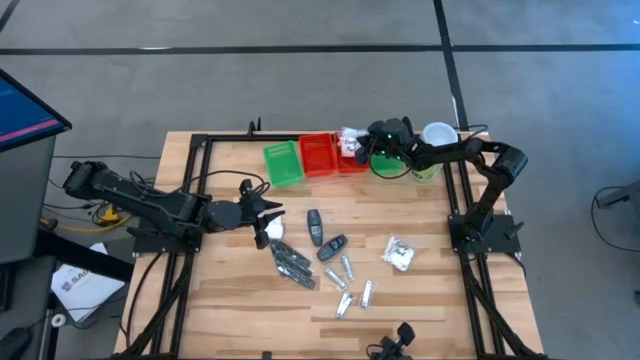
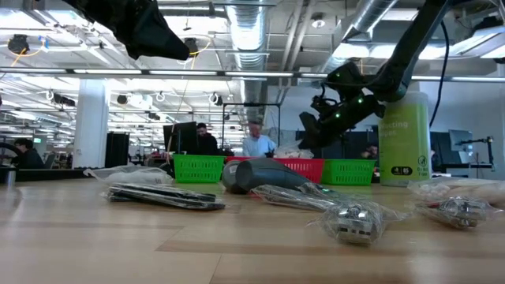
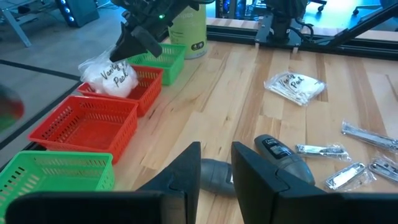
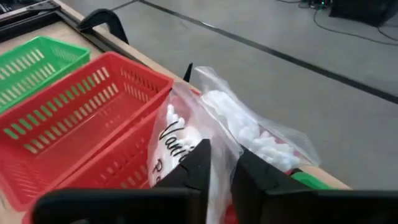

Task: Pick & Place Travel size toiletries
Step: Put the white cotton pack into the right red bin, then put the gray deodorant into the right green bin

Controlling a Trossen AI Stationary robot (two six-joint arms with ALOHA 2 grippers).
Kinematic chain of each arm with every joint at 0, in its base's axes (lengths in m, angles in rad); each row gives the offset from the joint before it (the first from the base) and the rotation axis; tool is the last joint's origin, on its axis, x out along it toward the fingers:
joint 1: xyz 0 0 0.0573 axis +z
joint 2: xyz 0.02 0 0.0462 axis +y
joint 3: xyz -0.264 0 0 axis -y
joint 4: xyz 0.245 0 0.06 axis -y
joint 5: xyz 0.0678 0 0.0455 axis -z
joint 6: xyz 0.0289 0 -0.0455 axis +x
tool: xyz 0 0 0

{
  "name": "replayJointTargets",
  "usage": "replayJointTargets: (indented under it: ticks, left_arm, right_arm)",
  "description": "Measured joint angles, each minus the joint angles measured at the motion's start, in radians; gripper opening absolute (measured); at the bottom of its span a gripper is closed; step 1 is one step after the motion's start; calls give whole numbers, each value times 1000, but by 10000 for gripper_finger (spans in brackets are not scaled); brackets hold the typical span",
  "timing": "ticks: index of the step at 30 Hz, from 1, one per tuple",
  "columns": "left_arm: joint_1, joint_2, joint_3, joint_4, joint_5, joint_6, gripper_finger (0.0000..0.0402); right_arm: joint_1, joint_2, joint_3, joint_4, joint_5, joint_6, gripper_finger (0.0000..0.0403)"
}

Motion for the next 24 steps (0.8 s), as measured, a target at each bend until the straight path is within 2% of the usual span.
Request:
replayJointTargets:
  ticks: [7, 14, 19, 24]
  left_arm:
    - [0, 0, 0, 6, 0, 0, 80]
    - [0, 0, 0, 8, 0, 0, 80]
    - [0, 0, 0, 9, 0, 0, 80]
    - [0, 0, 0, 10, 0, 0, 80]
  right_arm:
    - [4, 0, 0, 5, 83, -3, 123]
    - [3, -13, 0, 56, 84, -3, 177]
    - [11, -54, 6, 49, 83, -3, 197]
    - [55, -141, 6, -30, 76, -22, 201]
